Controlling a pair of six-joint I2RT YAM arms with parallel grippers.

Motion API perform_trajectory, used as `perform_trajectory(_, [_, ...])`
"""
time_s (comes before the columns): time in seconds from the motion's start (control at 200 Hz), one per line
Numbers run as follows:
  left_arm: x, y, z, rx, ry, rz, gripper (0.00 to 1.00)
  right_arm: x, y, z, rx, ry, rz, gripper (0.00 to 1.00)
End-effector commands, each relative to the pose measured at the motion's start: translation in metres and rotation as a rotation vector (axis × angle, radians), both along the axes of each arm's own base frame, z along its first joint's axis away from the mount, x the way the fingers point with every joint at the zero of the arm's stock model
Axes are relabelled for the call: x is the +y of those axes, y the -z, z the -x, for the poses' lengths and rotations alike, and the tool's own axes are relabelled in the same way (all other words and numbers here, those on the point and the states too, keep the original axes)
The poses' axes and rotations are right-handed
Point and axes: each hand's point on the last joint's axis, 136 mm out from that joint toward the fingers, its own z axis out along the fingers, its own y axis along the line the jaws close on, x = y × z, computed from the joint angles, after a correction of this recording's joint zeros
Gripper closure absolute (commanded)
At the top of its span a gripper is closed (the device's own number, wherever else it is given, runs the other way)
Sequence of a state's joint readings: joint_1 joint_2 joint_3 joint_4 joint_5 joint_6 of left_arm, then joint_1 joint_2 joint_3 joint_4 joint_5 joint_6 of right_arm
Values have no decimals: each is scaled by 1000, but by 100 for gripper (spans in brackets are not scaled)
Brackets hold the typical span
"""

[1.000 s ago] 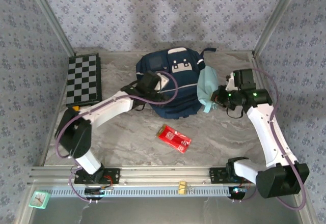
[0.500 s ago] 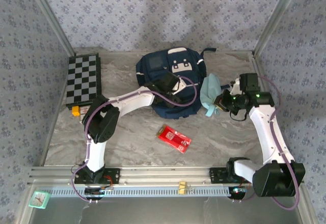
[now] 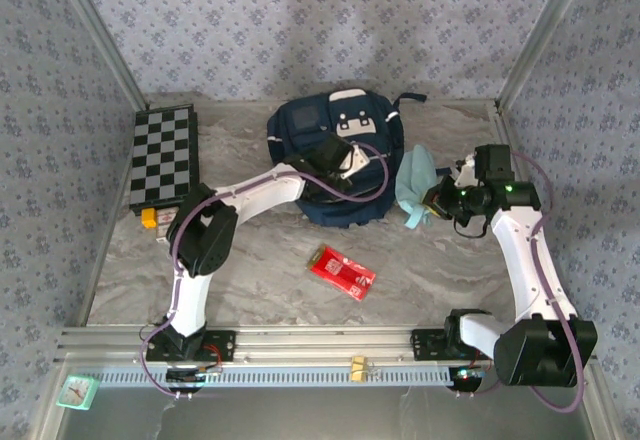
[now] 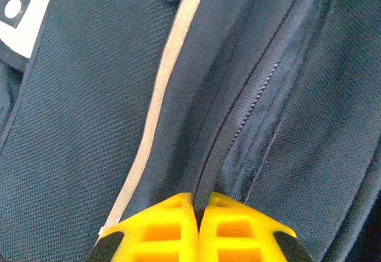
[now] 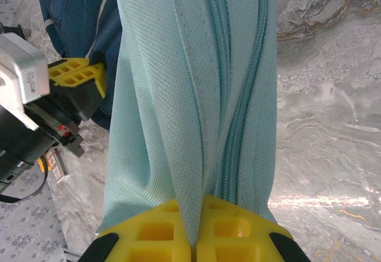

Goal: Pack the student bag

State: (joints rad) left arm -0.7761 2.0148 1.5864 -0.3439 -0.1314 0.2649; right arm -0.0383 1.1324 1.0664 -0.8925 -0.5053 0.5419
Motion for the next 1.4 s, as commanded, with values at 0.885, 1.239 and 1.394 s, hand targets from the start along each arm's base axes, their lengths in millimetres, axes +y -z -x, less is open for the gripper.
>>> perform_trajectory(0.885, [20, -218, 8, -63, -350, 439, 100, 148, 18, -110, -316, -474, 45, 97])
perform_trajectory(1.239, [26, -217, 7, -50, -396, 459, 100, 159, 52, -147, -351, -482, 160, 52])
perform_trajectory(1.394, [30, -212, 9, -29, -404, 464, 100, 138, 57, -113, -309, -441, 195, 44])
